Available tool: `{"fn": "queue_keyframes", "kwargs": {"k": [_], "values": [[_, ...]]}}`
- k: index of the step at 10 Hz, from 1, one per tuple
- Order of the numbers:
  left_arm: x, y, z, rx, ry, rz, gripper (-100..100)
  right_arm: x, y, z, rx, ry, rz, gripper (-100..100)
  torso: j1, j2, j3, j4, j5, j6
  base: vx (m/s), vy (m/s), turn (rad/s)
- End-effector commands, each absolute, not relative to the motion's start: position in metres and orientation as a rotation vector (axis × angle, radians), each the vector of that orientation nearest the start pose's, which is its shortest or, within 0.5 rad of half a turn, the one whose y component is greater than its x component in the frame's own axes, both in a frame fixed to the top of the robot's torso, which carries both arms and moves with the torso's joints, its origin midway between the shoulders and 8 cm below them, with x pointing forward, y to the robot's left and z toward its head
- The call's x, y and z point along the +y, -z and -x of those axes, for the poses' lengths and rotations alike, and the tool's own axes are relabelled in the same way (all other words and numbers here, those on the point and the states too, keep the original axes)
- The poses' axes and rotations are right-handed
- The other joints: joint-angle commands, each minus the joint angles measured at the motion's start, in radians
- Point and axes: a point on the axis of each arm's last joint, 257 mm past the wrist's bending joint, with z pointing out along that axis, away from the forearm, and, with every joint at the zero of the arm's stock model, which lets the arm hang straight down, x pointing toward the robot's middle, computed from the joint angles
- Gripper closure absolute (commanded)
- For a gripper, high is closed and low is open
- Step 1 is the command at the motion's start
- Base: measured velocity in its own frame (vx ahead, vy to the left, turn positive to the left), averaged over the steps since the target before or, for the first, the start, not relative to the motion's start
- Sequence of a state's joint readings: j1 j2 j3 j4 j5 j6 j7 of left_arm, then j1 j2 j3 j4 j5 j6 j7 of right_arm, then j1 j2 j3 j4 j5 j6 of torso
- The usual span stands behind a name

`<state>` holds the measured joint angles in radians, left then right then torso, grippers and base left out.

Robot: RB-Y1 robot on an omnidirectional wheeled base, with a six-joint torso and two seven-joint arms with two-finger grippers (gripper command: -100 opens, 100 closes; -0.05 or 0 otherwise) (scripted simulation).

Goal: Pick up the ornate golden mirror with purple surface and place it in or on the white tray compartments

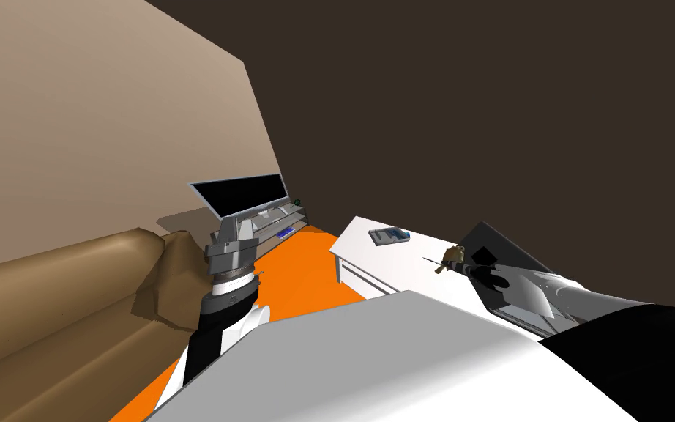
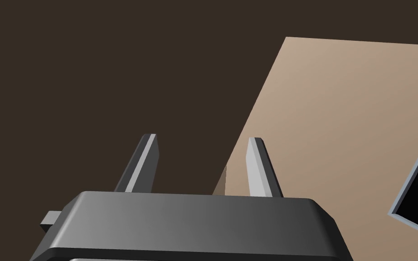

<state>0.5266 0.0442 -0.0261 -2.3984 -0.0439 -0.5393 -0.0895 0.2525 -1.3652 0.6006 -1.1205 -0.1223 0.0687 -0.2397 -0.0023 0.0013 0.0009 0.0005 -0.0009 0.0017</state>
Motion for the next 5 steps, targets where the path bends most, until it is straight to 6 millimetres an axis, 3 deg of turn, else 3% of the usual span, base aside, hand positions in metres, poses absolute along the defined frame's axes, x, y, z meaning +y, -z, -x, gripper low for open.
{"fn": "queue_keyframes", "kwargs": {"k": [1,3,4,5], "values": [[0.2551,-0.0730,-0.3119,0.597,1.240,0.463,0,-0.7243,0.3766,-0.2438,2.241,0.301,-0.908,-100,0.000,0.000,0.000,0.000,0.000,0.000,0.021,-0.026,0.042],[0.2551,-0.0730,-0.3119,0.597,1.240,0.463,0,-0.7232,0.3783,-0.2435,2.241,0.301,-0.910,-100,-0.002,-0.002,-0.001,0.000,-0.001,0.000,0.033,-0.033,0.046],[0.2551,-0.0730,-0.3119,0.597,1.240,0.463,0,-0.7232,0.3788,-0.2433,2.241,0.303,-0.910,100,-0.001,-0.001,-0.001,0.000,0.000,0.000,0.000,0.000,0.000],[0.2551,-0.0730,-0.3119,0.597,1.240,0.463,0,-0.7232,0.3787,-0.2434,2.241,0.303,-0.910,100,0.000,0.000,0.000,0.000,0.000,0.000,0.000,-0.004,-0.012]]}}
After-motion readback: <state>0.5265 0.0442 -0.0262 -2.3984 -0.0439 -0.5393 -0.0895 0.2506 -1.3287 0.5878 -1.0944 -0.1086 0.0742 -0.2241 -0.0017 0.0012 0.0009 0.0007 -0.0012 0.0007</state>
